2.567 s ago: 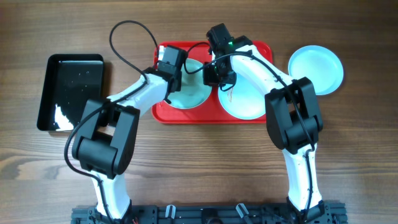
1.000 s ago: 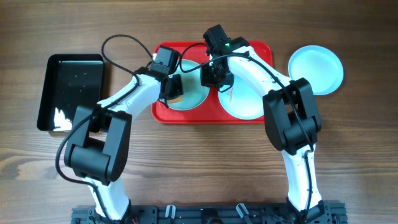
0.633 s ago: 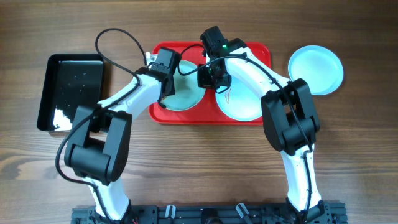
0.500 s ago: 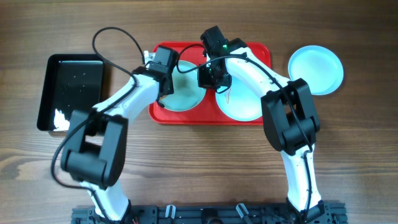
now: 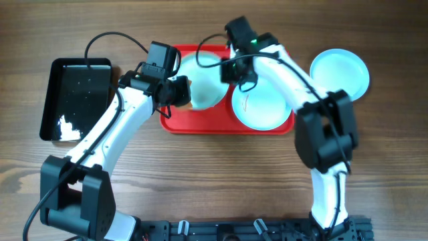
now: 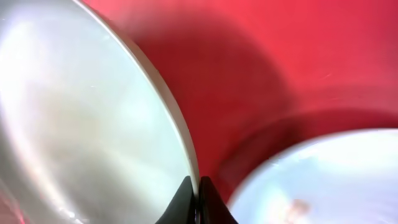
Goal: Clean dirty plates on tray and stack at the side
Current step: 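Lift the scrubbed plate with the right gripper off the red tray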
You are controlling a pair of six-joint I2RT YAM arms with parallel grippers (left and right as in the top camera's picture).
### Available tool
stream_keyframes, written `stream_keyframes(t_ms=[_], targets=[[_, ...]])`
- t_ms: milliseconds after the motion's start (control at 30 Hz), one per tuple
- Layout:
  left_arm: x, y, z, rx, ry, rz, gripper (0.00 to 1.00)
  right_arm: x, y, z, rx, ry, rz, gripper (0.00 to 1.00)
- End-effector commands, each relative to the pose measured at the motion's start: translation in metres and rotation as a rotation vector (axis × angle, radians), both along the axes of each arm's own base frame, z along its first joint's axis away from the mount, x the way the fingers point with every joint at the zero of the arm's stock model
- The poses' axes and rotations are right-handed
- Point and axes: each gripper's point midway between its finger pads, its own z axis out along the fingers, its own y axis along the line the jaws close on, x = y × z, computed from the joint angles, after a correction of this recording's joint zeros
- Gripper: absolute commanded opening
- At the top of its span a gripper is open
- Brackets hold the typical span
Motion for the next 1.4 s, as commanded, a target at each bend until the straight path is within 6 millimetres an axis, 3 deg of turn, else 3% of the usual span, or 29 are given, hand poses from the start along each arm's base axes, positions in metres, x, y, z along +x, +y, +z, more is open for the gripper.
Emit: stream_keyframes(t_ms=[0,233,467,567,900,1200,1367], targets=[[-0.009,-0.002,-0.001,-0.021,0.044,-0.002,0.04,0.029,-0.047,0.089,-0.069,-0.239,-0.099,0.04],[-0.017,0.001,-0.004,-0.01,0.079,-0.001,0.04,0.037,-0.124,0.168,-0.412,-0.496,-0.159,0.04],[-0.017,0.001,-0.004,-0.01,0.078,-0.001,0.04,0.035,-0.159,0.193,-0.708,-0.558,-0.144,0.04],[-0.016,0.0,-0.004,-0.011,0.075,-0.001,0.04,0.036,-0.157,0.198,-0.728,-0.579,-0.154,0.04],[-0.015,0.0,-0.004,-0.013,0.07,-0.001,0.04,0.034,-0.116,0.217,-0.854,-0.675,-0.019,0.04],[-0.015,0.0,-0.004,-0.013,0.07,-0.002,0.04,0.031,-0.111,0.247,-1.049,-0.747,-0.016,0.04],[-0.014,0.0,-0.003,-0.014,0.066,-0.001,0.04,0.03,-0.112,0.248,-1.069,-0.744,-0.012,0.04]])
